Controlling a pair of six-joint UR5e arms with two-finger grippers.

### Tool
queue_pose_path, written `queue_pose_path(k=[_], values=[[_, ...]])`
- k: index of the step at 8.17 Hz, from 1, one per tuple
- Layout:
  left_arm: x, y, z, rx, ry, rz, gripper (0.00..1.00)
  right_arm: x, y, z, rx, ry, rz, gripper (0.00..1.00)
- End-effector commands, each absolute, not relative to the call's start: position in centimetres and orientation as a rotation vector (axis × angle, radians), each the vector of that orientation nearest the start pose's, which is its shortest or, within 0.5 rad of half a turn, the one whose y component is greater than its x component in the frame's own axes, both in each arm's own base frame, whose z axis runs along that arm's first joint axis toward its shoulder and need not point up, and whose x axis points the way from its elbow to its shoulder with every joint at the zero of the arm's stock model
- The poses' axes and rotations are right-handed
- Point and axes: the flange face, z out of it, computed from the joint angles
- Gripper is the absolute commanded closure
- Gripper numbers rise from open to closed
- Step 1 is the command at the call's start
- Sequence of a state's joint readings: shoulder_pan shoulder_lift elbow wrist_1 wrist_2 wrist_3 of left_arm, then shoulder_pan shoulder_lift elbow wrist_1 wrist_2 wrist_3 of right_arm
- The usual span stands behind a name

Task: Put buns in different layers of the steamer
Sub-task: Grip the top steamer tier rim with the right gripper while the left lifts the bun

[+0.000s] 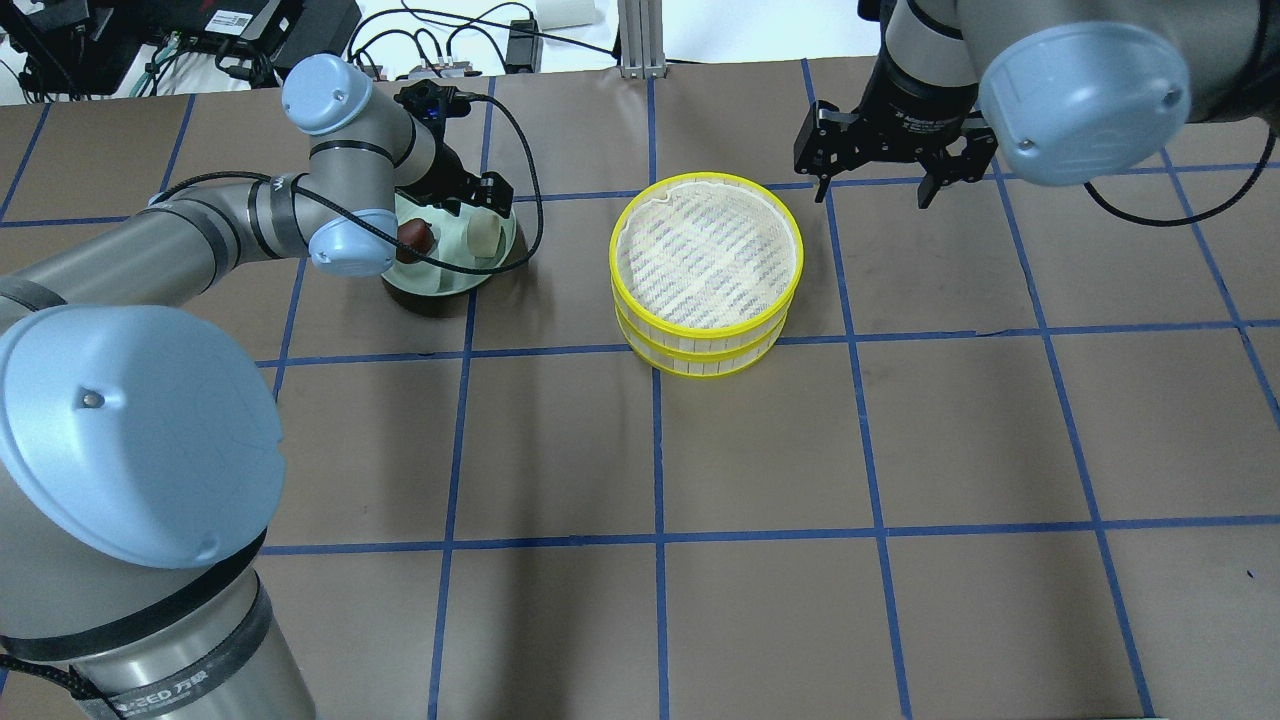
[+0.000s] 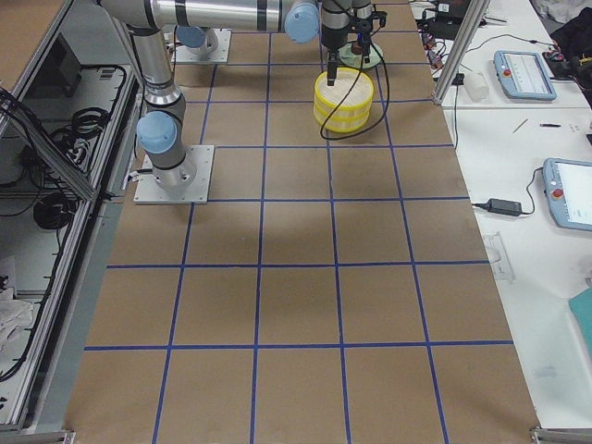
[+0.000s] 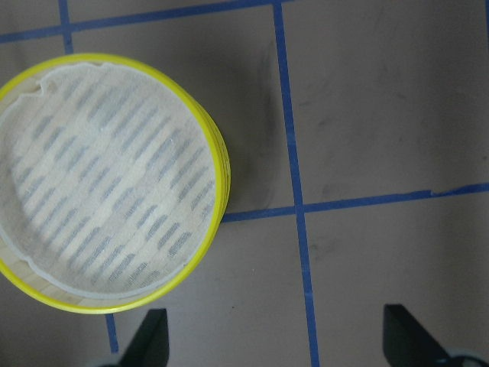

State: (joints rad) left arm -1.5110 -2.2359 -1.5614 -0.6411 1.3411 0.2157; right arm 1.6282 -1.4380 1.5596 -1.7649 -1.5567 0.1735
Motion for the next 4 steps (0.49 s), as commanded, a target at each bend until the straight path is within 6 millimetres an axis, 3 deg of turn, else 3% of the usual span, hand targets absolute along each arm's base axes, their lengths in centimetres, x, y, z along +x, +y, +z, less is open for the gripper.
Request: queue_pose_path(k=[1, 2, 3, 4], values=[[-11.4, -70.2, 18.7, 0.344, 3.272, -0.485, 0.22, 17.5, -60.0, 37.5, 0.187, 3.104, -0.154, 0.00], [-11.4, -70.1, 18.5, 0.343, 3.274, -0.478, 0.23, 17.6, -61.1, 34.7, 0.200, 3.109, -0.109, 0.00], [-11.4, -70.1, 18.5, 0.345, 3.274, -0.473, 0.34, 17.8, -61.3, 32.4, 0.245, 3.111, -0.049, 0.02], [-11.4, -70.1, 18.4, 0.346, 3.276, -0.458, 0.54, 18.3, -61.9, 31.8, 0.246, 3.071, -0.067, 0.10]])
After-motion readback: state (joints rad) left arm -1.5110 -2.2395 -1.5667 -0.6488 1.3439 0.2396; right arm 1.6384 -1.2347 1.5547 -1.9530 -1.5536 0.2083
